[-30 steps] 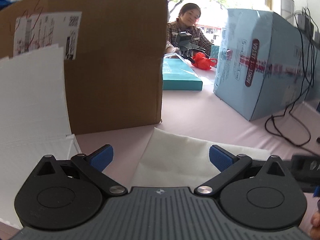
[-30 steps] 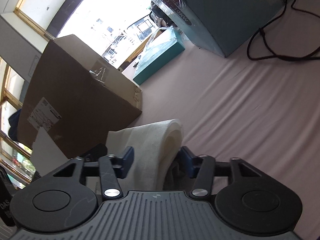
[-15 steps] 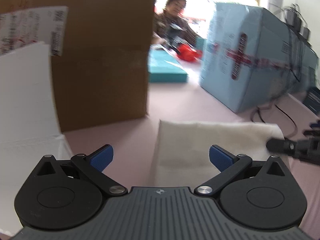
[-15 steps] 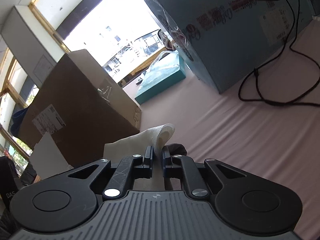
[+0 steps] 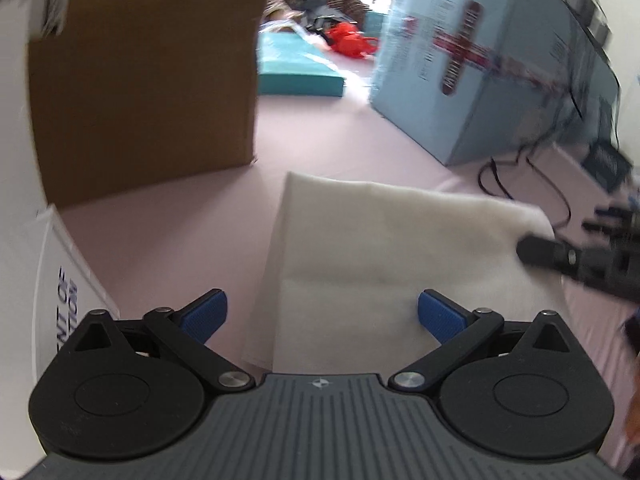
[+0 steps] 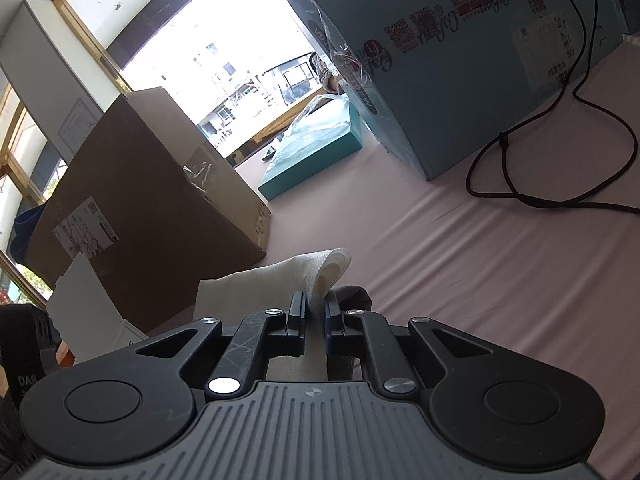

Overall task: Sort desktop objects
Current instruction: 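Close the left gripper on the napkin edge while the right gripper holds its corner, then lift the white napkin with both grippers and carry it toward the white box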

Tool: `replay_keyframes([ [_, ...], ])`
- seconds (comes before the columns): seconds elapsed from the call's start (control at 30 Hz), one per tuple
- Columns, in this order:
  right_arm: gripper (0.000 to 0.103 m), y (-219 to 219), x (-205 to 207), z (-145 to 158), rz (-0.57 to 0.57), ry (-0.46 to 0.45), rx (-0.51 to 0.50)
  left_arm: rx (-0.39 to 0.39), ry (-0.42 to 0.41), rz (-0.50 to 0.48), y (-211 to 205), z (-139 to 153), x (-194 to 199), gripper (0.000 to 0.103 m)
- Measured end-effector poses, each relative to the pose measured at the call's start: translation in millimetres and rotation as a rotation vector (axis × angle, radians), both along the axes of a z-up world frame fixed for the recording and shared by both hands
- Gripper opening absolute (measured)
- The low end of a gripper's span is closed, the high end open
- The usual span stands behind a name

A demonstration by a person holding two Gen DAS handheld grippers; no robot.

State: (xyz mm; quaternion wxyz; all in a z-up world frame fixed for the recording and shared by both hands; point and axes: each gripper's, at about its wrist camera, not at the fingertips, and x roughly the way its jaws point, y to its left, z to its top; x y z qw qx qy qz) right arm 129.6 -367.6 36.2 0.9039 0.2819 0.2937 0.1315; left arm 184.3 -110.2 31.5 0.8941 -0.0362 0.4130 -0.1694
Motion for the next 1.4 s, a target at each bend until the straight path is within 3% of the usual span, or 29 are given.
replay_keyframes([
  [0.13,0.008,2,1,-1,0.004,0.006,-0.005,-0.12,0.079,0.028,17,1,7,0.07],
  [0.37,0.008,4,2,-2,0.004,0.009,-0.013,-0.042,0.007,0.061,14,15,-5,0.036],
  [0.57,0.008,6,-2,1,0.011,-0.02,-0.019,0.022,-0.026,0.067,10,19,-9,0.019],
  [1.0,0.008,2,-9,11,0.033,-0.091,0.043,0.049,-0.092,0.09,11,42,-27,0.011],
  [1.4,0.008,2,-25,25,0.034,-0.228,0.091,0.038,-0.246,0.094,14,82,-64,0.009],
])
